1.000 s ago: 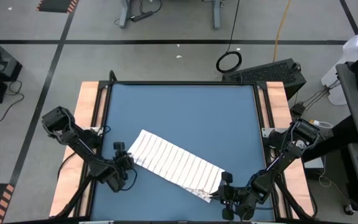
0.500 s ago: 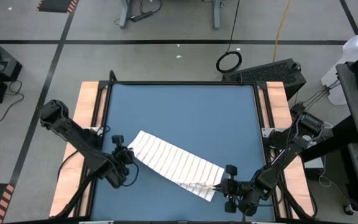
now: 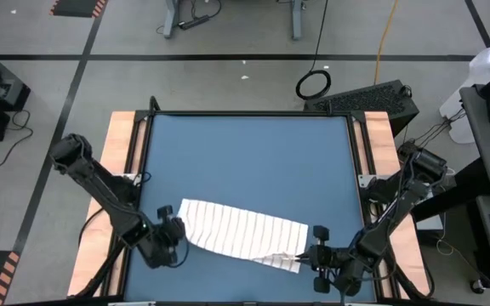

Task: Roll towel
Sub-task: Fold the white towel

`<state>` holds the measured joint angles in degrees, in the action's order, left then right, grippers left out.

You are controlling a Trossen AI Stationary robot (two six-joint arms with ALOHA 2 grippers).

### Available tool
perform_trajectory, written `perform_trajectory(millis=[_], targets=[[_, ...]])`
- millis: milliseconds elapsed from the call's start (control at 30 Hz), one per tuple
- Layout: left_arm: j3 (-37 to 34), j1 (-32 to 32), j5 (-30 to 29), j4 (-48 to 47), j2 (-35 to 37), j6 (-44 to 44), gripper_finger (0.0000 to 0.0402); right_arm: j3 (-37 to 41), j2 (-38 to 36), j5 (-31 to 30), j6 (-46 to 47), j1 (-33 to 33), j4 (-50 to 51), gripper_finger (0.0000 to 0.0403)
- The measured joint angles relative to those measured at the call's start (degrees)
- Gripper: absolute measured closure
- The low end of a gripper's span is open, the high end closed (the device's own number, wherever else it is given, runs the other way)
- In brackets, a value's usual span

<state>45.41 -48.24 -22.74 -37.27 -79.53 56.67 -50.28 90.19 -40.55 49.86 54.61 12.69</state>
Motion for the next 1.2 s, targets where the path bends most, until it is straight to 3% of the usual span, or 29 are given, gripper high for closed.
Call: perform_trajectory(millis=[267, 367, 533, 667, 867, 1033, 1200], targets=[[-0.1, -4.1, -0.1, 1.5, -3.7, 4.5, 0.0297, 0.0, -1.2, -3.3, 7.0, 2.2, 10.8, 0.0394], [-0.1, -4.4, -3.9, 1.2, -3.8, 3.8, 0.0268, 0.0, -1.8, -4.4, 7.8, 2.1, 12.8, 0.0394], [-0.1, -4.2, -5.2, 0.8, -4.9, 0.0, 0.0255, 0.0, -1.8, -4.5, 7.2, 1.7, 12.9, 0.0394], [-0.1, -4.2, -3.3, 2.6, -7.2, -4.9, 0.0284, 0.0, -1.8, -4.6, 7.5, 1.7, 12.9, 0.0394], [-0.1, -4.3, 0.6, 0.7, -10.2, -6.0, 0.0388, 0.0, -1.8, -6.2, 8.0, 1.7, 12.2, 0.0394], [0.6, -4.3, -1.7, -0.9, -9.5, -8.2, 0.0387, 0.0, -1.8, -8.5, 8.0, 1.6, 12.0, 0.0394], [4.5, -2.7, -11.2, -10.9, -6.1, -9.6, 0.0392, 0.0, -4.3, -13.2, 6.7, 0.7, 15.0, 0.0394]])
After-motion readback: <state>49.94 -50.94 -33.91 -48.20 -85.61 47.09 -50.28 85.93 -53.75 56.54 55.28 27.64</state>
